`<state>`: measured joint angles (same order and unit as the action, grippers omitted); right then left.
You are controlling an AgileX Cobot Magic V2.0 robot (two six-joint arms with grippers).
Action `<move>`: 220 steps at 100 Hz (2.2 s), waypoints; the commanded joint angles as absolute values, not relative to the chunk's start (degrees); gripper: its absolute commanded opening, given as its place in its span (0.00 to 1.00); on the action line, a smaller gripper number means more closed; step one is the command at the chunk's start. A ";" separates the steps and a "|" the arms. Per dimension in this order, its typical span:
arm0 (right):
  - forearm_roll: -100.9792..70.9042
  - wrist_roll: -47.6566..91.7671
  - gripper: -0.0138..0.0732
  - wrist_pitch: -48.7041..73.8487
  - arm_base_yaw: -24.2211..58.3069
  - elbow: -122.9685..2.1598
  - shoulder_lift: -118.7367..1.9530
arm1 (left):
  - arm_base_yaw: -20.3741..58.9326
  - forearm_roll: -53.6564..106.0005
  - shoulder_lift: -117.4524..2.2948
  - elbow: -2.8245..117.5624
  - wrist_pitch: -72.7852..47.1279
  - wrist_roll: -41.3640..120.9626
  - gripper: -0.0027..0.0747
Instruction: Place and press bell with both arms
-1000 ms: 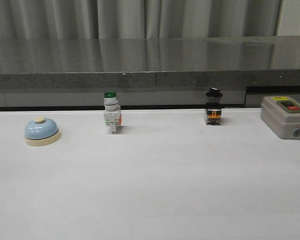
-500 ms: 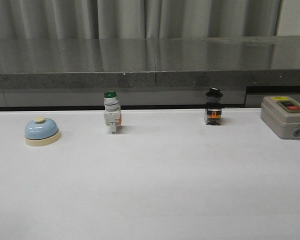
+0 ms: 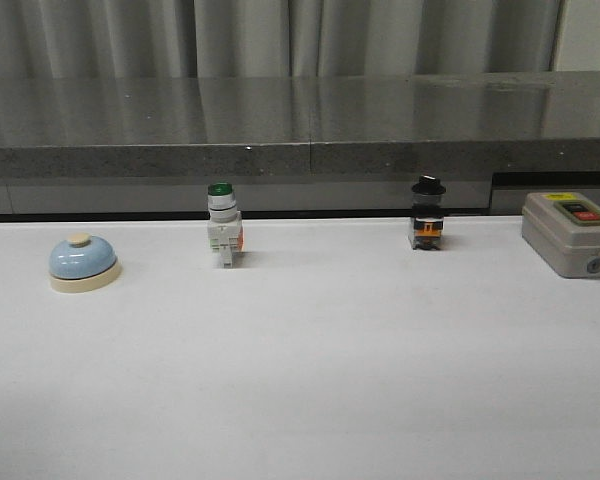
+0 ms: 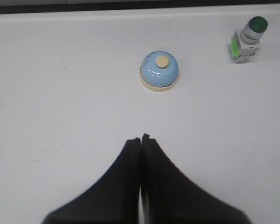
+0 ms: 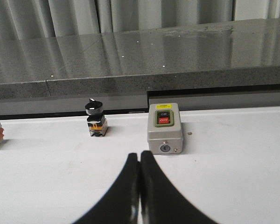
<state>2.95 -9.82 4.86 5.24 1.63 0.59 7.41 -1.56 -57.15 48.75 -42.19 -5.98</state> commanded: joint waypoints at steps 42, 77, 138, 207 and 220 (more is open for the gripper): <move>2.91 -9.18 0.08 0.32 5.03 0.45 1.79 | 7.37 -1.34 -56.70 50.78 -39.52 -2.86 0.87; 2.91 -9.18 0.08 0.32 5.03 0.45 1.79 | 8.46 0.41 -62.08 54.60 -38.77 -2.62 0.88; 2.91 -9.18 0.08 0.32 5.03 0.45 1.79 | 13.62 -0.31 -89.25 70.06 -35.92 -2.62 0.88; 2.91 -9.18 0.08 0.32 5.03 0.45 1.79 | 13.62 -0.31 -107.89 77.42 -30.80 -2.62 0.88; 2.91 -9.18 0.08 0.32 5.03 0.45 1.79 | 13.62 -0.31 -109.21 77.42 -30.26 -2.62 0.88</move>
